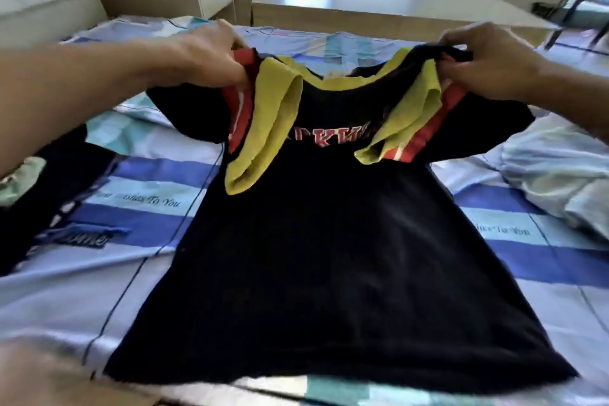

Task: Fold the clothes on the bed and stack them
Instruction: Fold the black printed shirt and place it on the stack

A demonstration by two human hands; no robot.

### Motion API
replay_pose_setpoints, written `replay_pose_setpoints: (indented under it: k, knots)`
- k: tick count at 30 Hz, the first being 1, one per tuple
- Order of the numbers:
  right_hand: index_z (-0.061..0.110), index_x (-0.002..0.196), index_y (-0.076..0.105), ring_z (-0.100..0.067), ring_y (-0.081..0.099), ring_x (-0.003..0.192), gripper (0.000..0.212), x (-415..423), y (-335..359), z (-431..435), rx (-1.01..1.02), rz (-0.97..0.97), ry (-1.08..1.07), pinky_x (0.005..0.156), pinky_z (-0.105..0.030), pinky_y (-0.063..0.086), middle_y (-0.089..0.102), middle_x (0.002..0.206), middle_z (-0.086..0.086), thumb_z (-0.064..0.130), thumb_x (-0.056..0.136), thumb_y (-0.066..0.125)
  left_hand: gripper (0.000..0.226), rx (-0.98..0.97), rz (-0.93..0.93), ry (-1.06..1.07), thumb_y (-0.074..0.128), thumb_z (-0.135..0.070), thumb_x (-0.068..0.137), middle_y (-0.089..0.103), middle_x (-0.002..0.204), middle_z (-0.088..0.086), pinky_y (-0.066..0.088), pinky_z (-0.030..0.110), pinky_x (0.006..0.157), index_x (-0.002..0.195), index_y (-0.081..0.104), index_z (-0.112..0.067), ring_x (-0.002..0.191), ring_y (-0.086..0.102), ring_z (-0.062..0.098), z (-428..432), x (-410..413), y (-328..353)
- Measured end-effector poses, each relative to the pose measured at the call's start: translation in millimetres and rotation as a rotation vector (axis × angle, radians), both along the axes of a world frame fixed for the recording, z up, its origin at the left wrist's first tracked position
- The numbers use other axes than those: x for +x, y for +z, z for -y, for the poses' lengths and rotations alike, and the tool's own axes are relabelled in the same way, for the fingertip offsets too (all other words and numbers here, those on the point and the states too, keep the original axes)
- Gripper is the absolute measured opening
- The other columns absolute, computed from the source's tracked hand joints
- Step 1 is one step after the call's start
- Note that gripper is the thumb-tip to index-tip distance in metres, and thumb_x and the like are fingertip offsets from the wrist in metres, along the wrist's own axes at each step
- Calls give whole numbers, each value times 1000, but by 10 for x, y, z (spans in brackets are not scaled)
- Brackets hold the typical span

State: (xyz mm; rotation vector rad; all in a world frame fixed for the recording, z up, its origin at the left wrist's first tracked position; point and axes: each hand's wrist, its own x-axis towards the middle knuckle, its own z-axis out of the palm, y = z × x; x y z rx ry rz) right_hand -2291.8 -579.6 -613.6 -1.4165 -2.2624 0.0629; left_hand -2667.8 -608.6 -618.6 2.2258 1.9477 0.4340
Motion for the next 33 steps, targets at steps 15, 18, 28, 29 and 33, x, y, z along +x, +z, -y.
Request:
replay_pose_setpoints:
  k: [15, 18, 28, 29, 33]
  knots:
    - [6, 88, 65, -9, 57, 67, 12, 133, -803, 973, -203, -293, -12, 64, -26, 42, 65, 72, -9, 14, 80, 61, 25, 42, 106, -70, 53, -1, 82, 60, 95, 8, 36, 30, 72, 105, 53, -11, 92, 57, 29, 803, 584, -680]
    - [14, 102, 64, -12, 62, 74, 26, 130, -370, 865, -42, -417, -84, 70, -29, 45, 69, 87, -9, 25, 79, 56, 35, 157, 318, -93, 60, -9, 85, 64, 104, 3, 45, 32, 82, 119, 52, -13, 96, 60, 21, 693, 574, -268]
    - [21, 82, 56, -3, 55, 64, 44, 536, -1342, 1867, -563, 498, 223, 60, -26, 44, 60, 70, 8, 60, 72, 71, 36, -264, -436, -499, 57, -64, 75, 63, 90, -8, 41, 31, 68, 92, 45, -34, 89, 62, 17, 1979, 189, -1358]
    - [19, 84, 54, -3, 52, 65, 48, 536, -1416, 1899, -655, 613, 217, 61, -27, 42, 58, 71, 5, 62, 70, 69, 37, -417, -481, -536, 60, -64, 78, 59, 91, -10, 41, 30, 72, 93, 44, -34, 90, 57, 14, 2033, 201, -1399]
    - [13, 80, 63, -3, 51, 63, 48, 469, -1225, 1810, -1158, 427, 305, 64, -27, 40, 61, 69, 4, 61, 81, 69, 31, -674, -26, -549, 73, -48, 83, 55, 69, -7, 40, 23, 59, 78, 50, -28, 64, 49, 8, 1930, 208, -1253]
